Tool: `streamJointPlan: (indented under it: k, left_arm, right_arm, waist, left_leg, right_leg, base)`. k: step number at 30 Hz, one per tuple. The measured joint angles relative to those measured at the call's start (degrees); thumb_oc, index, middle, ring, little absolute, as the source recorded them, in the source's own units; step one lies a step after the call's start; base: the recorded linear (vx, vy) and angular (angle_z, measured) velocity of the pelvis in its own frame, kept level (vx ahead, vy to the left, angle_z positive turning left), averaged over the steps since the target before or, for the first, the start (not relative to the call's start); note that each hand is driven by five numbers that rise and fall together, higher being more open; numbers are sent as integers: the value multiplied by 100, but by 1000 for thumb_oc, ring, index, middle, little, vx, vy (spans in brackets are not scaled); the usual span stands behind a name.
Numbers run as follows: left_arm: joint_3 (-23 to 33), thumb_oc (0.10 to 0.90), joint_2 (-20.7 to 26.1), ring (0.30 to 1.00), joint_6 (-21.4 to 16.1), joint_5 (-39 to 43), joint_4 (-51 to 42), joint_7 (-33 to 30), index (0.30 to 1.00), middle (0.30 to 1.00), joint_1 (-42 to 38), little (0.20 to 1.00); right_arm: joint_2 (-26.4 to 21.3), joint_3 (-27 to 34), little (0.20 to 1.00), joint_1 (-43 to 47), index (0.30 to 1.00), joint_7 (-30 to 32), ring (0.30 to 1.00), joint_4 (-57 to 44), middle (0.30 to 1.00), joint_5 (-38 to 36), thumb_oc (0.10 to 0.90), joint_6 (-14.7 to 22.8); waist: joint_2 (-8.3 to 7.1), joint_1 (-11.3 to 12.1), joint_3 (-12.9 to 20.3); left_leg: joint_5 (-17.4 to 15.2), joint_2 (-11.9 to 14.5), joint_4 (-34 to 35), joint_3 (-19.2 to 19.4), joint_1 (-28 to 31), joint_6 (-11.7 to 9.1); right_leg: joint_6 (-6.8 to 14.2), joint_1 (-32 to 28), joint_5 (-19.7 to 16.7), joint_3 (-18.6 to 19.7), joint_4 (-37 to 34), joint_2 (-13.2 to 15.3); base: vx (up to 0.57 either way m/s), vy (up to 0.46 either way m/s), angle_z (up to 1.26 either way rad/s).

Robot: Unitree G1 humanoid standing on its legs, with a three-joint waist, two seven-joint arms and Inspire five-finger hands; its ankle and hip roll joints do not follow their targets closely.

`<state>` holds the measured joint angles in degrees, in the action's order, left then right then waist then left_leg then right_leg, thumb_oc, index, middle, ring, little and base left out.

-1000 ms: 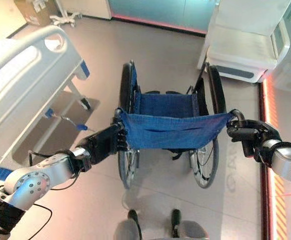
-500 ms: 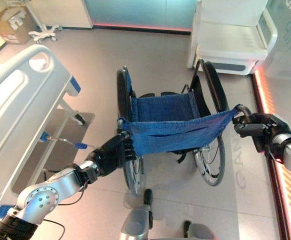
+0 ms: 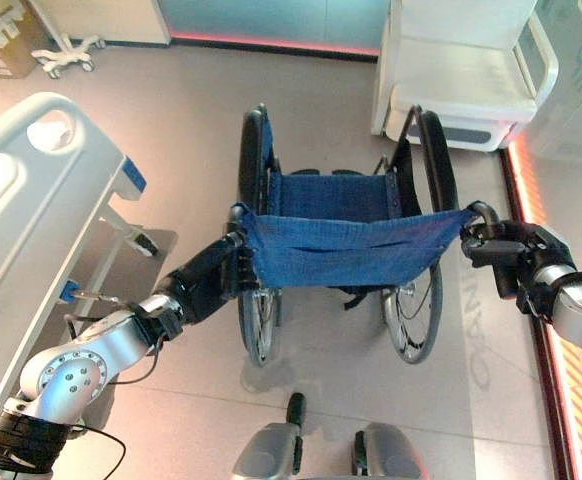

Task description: Push the wheelchair next to the bed

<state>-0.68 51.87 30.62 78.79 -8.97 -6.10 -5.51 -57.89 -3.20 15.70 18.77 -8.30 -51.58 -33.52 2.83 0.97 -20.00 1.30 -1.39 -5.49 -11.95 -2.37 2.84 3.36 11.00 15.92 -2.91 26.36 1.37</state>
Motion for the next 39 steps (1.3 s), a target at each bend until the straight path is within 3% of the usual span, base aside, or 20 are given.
streamJointPlan:
  k: [1,3,5,6,7,8,10,11,13,16,18,19,22,25,28,31,33,35,37,39]
  left_arm:
    - [-46,400,-52,300,0,-6,125,-54,300,300,-170,300]
    - [-133,400,-83,300,1,-21,226,-170,300,300,-320,300]
    - [-136,400,-3,300,1,-22,240,-249,300,300,-321,300]
    - [-136,400,-14,300,-14,-28,247,-255,300,300,-323,300]
    - [-165,400,-85,300,-16,-30,221,-264,300,300,-345,300]
    - [-209,400,-146,300,-16,-33,177,-266,300,300,-261,300]
    - [-207,400,-145,300,-15,-42,-24,-240,300,300,-54,300]
    - [-94,400,-137,300,30,-43,-286,-206,300,300,141,300]
    - [20,400,-103,300,66,-40,-461,-118,300,300,334,300]
    - [117,400,85,300,183,-20,-573,-121,300,300,376,300]
    - [108,400,74,300,298,-17,-501,-173,300,300,379,300]
    - [105,400,40,300,354,-4,-455,-185,300,300,430,300]
    - [108,400,69,300,380,37,-436,-177,300,300,599,300]
    - [185,400,249,300,386,87,-421,-24,300,300,954,300]
    - [187,400,263,300,383,80,-375,179,300,300,1114,300]
    - [337,400,260,300,383,76,-546,372,300,300,1388,300]
    - [389,400,299,300,384,76,-671,381,300,300,1531,300]
    - [420,400,233,300,384,72,-676,349,300,300,1529,300]
    - [435,400,129,300,385,9,-666,194,300,300,1431,300]
    - [435,400,119,300,389,-2,-597,163,300,300,1331,300]
  right_arm:
    - [-9,-5,300,94,300,0,300,-6,300,-12,400,-1]
    - [-13,-9,300,97,300,0,300,-16,300,-35,400,-35]
    - [30,-11,300,14,300,0,300,-105,300,-98,400,-133]
    - [81,-7,300,14,300,0,300,-84,300,-105,400,-151]
    - [139,19,300,40,300,0,300,-4,300,-69,400,-159]
    - [82,19,300,29,300,0,300,28,300,-61,400,-170]
    - [-22,21,300,16,300,-11,300,35,300,-71,400,-213]
    - [-197,52,300,9,300,-71,300,78,300,-105,400,-245]
    - [-297,47,300,-15,300,-192,300,222,300,-271,400,-310]
    - [-336,28,300,59,300,-268,300,281,300,-318,400,-310]
    - [-312,-40,300,78,300,-288,300,305,300,-336,400,-311]
    - [-301,-96,300,72,300,-286,300,294,300,-333,400,-323]
    - [-281,-211,300,64,300,-274,300,289,300,-333,400,-356]
    - [-195,-396,300,94,300,-286,300,275,300,-335,400,-369]
    - [-171,-461,300,89,300,-465,300,271,300,-331,400,-352]
    - [-192,-407,300,-92,300,-622,300,232,300,-286,400,-276]
    - [-256,-382,300,-210,300,-647,300,130,300,-280,400,-276]
    - [-116,-283,300,-327,300,-646,300,124,300,-180,400,-224]
    - [17,-260,300,-315,300,-644,300,110,300,0,400,-223]
    - [123,-261,300,-307,300,-643,300,103,300,142,400,-223]
  waist:
    - [103,-41,-58]
    - [86,-166,-66]
    - [-292,-286,-65]
    - [-379,-301,-64]
    - [-511,-363,-116]
    - [-462,-376,-106]
    - [-315,-414,-70]
    - [-153,-588,-20]
    - [-271,-558,59]
    - [-333,-288,83]
    - [-321,-66,92]
    - [-344,30,87]
    - [-397,152,63]
    - [-329,415,67]
    - [-228,660,78]
    - [-186,768,124]
    - [-176,868,320]
    - [-335,939,441]
    - [-379,953,451]
    - [-419,952,473]
  left_leg:
    - [-157,63,-149,-169,-18,-21]
    - [-359,39,-268,-439,23,13]
    - [-554,9,-116,-451,215,-54]
    - [-652,28,-101,-384,263,-39]
    - [-963,-101,-1488,218,31,-146]
    - [-1378,-182,-2269,592,86,-127]
    - [-1732,-215,-2220,791,467,-155]
    - [-2058,71,-1514,676,816,-152]
    - [-2012,211,-1372,637,990,-345]
    - [-1887,238,-2990,733,208,-842]
    - [-853,109,-4608,522,-615,-1369]
    - [-708,-94,-5044,490,-1097,-1215]
    - [-891,-303,-4123,691,-1642,-841]
    - [-740,-152,-1508,830,-1470,-683]
    - [-404,150,11,830,-1496,-872]
    - [-400,288,7,1014,-1586,-879]
    - [-414,302,-193,1077,-1524,-846]
    - [-200,23,-517,1142,-1376,-719]
    - [-18,-135,-621,1287,-1223,-458]
    - [326,-277,-609,1320,-986,41]
  right_leg:
    - [179,227,-202,110,-310,-38]
    - [427,320,-716,97,-1150,192]
    - [780,-3,-1047,66,-2050,682]
    - [784,-27,-1322,-97,-1971,754]
    - [702,-58,-1503,-91,-1678,825]
    - [648,-68,-1513,-102,-1352,797]
    - [336,-79,-1408,-174,-996,633]
    - [108,-28,-1133,-222,-561,351]
    - [-23,-21,-901,-198,-401,159]
    - [-281,-12,-640,-409,-226,75]
    - [-451,-234,-544,-287,-322,11]
    - [-493,-480,-520,-229,-532,15]
    - [-507,-983,-584,4,-1007,-109]
    - [-588,-1595,-600,412,-1490,-401]
    - [-752,-2191,-322,1062,-1733,-710]
    - [-860,-2694,43,1220,-1757,-705]
    - [-769,-2881,388,1391,-1731,-578]
    - [-515,-3114,686,1306,-1509,-235]
    - [-240,-2966,548,1145,-844,-63]
    - [268,-2464,315,1014,575,-5]
  base:
    - [634,-204,51]
    - [577,-176,84]
    - [473,-125,111]
    - [471,-136,113]
    - [468,-160,94]
    - [690,-251,86]
    - [493,-190,61]
    - [313,-141,78]
    - [414,-217,58]
    - [444,-238,-8]
    - [372,-135,-19]
    - [401,-60,7]
    - [489,9,-17]
    - [572,88,-55]
    - [606,118,-46]
    - [547,141,-41]
    - [564,170,-45]
    - [508,146,-31]
    - [499,151,-13]
    - [350,105,-10]
